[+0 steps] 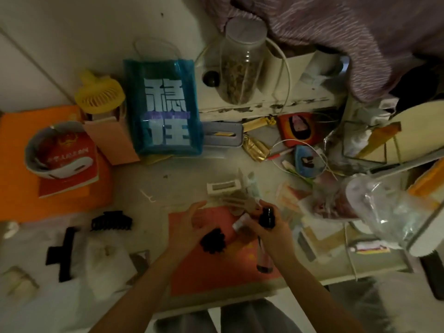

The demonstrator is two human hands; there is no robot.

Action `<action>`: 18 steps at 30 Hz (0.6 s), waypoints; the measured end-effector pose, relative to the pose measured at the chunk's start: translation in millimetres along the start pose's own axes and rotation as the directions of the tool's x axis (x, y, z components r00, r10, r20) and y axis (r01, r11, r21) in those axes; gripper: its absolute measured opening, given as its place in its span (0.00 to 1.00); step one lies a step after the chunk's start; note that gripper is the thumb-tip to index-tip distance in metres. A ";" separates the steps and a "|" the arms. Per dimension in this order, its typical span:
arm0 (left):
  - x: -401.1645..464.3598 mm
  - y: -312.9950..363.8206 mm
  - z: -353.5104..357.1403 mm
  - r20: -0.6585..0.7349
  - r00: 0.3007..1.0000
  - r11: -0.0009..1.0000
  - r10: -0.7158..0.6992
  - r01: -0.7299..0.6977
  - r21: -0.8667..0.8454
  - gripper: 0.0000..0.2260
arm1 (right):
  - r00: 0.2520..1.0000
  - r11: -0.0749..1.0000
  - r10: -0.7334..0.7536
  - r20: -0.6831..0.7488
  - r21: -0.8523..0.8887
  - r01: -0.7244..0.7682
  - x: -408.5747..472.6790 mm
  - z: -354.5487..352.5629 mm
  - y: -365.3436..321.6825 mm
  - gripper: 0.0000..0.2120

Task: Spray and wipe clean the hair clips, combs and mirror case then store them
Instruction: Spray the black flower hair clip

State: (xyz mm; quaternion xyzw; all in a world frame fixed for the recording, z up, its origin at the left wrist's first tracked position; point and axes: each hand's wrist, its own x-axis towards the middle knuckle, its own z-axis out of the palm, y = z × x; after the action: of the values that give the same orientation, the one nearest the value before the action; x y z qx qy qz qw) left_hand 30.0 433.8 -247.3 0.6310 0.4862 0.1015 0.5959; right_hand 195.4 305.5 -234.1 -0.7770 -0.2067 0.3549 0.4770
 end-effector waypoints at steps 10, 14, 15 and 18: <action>-16.2 -20.9 40.1 -0.153 0.949 0.961 -0.276 0.270 -0.064 0.30 | 0.981 0.999 -0.015 0.194 -0.031 0.021 16.4 -28.3 22.0 0.22; -13.9 -29.4 43.6 -0.172 0.941 0.956 -0.291 0.280 -0.087 0.28 | 0.980 0.999 0.012 0.200 -0.042 -0.004 15.1 -25.6 29.5 0.21; -12.1 -30.7 44.0 -0.178 0.939 0.955 -0.295 0.283 -0.092 0.27 | 0.980 0.999 0.017 0.200 -0.039 -0.009 14.4 -25.3 31.1 0.20; -7.4 -30.0 45.6 -0.220 0.921 0.945 -0.322 0.300 -0.127 0.25 | 0.977 1.000 0.017 0.212 -0.019 -0.014 14.4 -24.7 31.7 0.20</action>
State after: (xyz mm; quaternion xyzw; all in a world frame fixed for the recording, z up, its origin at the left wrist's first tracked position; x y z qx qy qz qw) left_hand 43.8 393.1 -281.9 0.5012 0.6427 0.1025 0.5702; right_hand 222.9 285.7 -260.1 -0.7404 -0.2533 0.4376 0.4428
